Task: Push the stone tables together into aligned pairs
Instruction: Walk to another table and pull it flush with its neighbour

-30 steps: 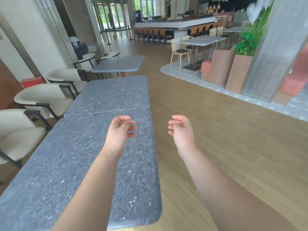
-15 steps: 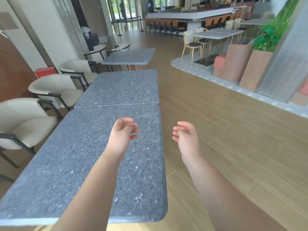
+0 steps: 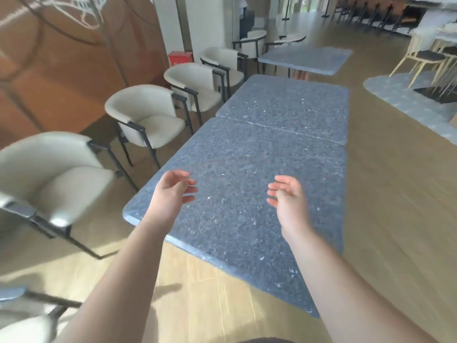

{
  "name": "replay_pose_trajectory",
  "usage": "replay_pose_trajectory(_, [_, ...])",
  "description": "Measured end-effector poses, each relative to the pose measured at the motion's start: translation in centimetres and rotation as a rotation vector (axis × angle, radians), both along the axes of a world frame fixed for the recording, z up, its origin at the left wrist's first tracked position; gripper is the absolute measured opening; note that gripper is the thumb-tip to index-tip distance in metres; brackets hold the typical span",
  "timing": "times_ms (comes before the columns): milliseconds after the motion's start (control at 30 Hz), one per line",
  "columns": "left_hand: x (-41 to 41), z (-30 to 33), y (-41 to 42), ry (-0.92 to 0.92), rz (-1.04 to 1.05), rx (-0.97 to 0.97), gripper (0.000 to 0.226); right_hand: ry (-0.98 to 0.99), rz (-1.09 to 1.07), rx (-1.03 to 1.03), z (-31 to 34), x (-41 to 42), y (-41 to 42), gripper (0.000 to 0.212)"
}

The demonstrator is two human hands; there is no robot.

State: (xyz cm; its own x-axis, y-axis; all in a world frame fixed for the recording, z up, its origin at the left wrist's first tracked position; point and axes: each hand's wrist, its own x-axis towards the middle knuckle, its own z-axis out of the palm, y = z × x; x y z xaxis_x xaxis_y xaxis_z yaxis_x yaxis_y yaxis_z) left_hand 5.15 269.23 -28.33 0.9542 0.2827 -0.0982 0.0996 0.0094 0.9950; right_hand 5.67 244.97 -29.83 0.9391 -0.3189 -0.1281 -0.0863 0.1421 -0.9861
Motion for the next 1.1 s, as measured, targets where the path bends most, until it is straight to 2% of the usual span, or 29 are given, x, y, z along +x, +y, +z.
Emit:
replay_pose_trajectory(167, [-0.6,-0.8,7.7,0.038,0.126,-0.003,0.023,0.044,0.073,0.022,-1.5,2.7,7.1,0.037])
replay_pose_trajectory(333, [3.3,-1.2,10.9,0.049,0.149,-0.015,0.021,0.048,0.092,0.007,-2.0,7.3,9.4,0.037])
replay_pose_trajectory(600, [16.0,-0.9,11.3,0.064,0.078,0.063,0.024,0.050,0.095,-0.029,-1.6,19.0,10.5,0.040])
replay_pose_trajectory(733, [21.2,-0.5,13.3,0.053,0.064,0.017,0.022,0.056,0.079,-0.039,-1.2,23.6,12.0,0.038])
replay_pose_trajectory(933, [25.8,-1.5,17.1,0.076,0.041,0.062,0.025,0.088,0.030,-0.063,-2.1,27.3,15.6,0.038])
replay_pose_trajectory(1100, [29.3,-1.4,23.6,0.030,-0.033,0.038,0.023,0.098,-0.059,-0.085,-2.9,28.3,22.1,0.038])
